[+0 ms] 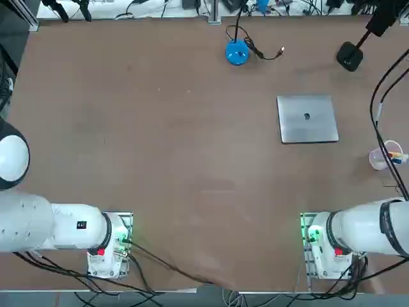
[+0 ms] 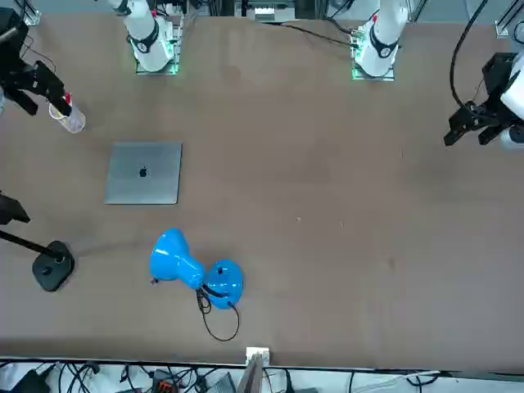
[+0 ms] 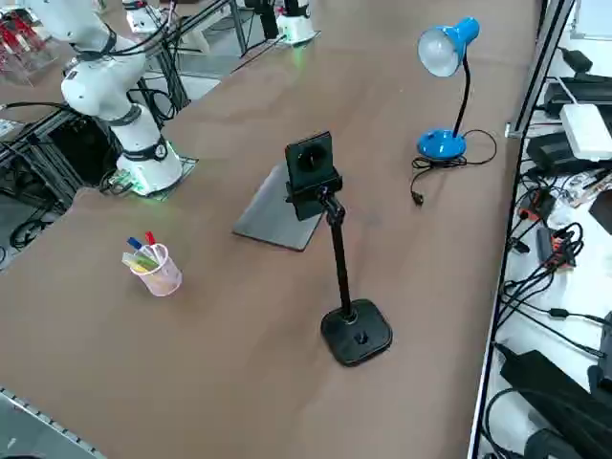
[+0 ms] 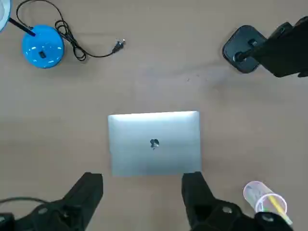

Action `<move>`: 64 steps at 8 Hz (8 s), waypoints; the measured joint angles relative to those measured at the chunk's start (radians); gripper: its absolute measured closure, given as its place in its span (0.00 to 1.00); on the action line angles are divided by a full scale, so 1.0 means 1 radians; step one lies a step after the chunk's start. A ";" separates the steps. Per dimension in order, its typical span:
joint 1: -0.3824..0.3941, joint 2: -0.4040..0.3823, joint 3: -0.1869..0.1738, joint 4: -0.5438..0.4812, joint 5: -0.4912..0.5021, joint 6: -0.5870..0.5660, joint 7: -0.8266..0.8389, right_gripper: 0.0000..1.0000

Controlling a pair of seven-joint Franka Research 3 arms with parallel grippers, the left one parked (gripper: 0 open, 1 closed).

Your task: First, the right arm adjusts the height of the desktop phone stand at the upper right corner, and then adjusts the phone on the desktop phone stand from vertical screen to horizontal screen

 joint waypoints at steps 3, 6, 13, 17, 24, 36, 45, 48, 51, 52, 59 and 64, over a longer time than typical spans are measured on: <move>-0.001 0.000 -0.002 0.000 0.000 0.000 -0.010 0.00; -0.002 0.029 -0.004 0.054 -0.007 -0.029 -0.013 0.00; -0.071 0.203 -0.096 0.380 -0.065 -0.039 -0.021 0.00; -0.150 0.338 -0.116 0.413 -0.064 0.127 -0.020 0.00; -0.265 0.576 -0.116 0.613 0.095 0.188 0.035 0.15; -0.317 0.746 -0.116 0.626 0.097 0.189 0.078 0.50; -0.320 0.748 -0.116 0.625 0.097 0.187 0.092 0.71; -0.320 0.760 -0.116 0.626 0.097 0.190 0.127 0.71; -0.321 0.820 -0.116 0.625 0.092 0.225 0.132 0.71; -0.320 0.836 -0.116 0.625 0.083 0.234 0.134 0.71; -0.316 0.910 -0.110 0.624 0.038 0.280 0.168 0.71; -0.316 0.916 -0.111 0.613 0.033 0.321 0.169 0.68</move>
